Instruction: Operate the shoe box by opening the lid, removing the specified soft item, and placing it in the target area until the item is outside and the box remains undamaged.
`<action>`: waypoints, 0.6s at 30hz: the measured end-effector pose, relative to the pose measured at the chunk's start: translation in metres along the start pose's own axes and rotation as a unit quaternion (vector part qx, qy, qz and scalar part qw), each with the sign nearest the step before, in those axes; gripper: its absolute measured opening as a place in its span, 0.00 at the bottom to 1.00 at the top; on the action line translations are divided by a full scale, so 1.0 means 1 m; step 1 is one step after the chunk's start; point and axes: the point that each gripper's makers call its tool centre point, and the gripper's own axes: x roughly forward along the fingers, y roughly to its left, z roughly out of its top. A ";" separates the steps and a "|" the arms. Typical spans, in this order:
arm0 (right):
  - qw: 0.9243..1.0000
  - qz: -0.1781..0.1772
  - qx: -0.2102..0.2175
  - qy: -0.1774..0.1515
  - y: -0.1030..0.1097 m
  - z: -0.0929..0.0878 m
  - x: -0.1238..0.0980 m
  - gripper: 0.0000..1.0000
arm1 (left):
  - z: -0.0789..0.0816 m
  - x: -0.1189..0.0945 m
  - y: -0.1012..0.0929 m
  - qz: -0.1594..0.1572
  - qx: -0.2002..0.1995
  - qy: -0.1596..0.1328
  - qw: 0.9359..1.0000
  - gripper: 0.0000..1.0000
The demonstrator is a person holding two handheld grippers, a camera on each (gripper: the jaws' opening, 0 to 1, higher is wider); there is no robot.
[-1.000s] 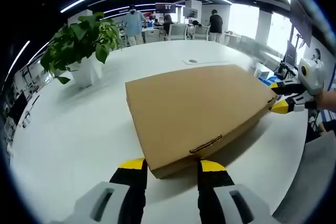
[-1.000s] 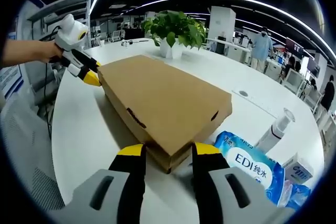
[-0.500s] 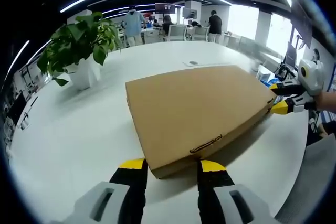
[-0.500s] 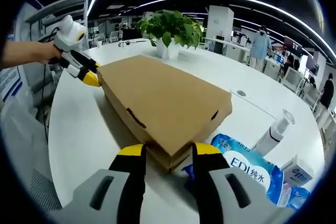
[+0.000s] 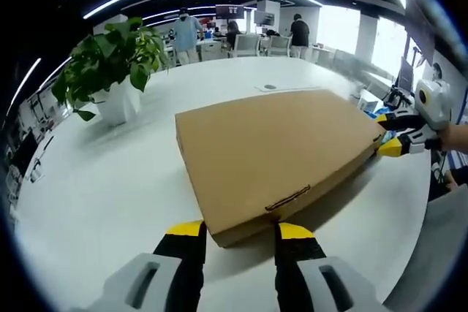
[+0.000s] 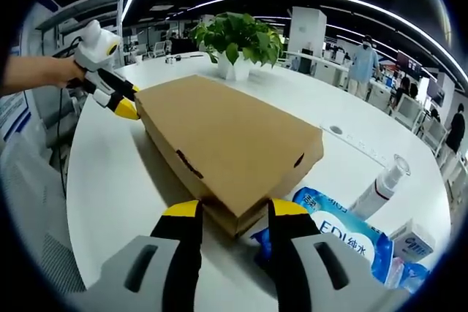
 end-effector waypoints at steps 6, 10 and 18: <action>1.000 -0.002 -0.006 0.005 0.001 -0.001 -0.003 0.35 | -0.004 -0.005 -0.002 0.001 -0.006 0.000 1.000 0.42; 1.000 -0.009 -0.004 0.005 -0.001 -0.003 -0.012 0.39 | -0.005 -0.012 -0.003 0.003 -0.007 -0.011 1.000 0.45; 1.000 -0.017 -0.005 -0.002 -0.003 -0.007 -0.037 0.46 | -0.008 -0.027 -0.011 0.005 -0.009 -0.037 0.999 0.53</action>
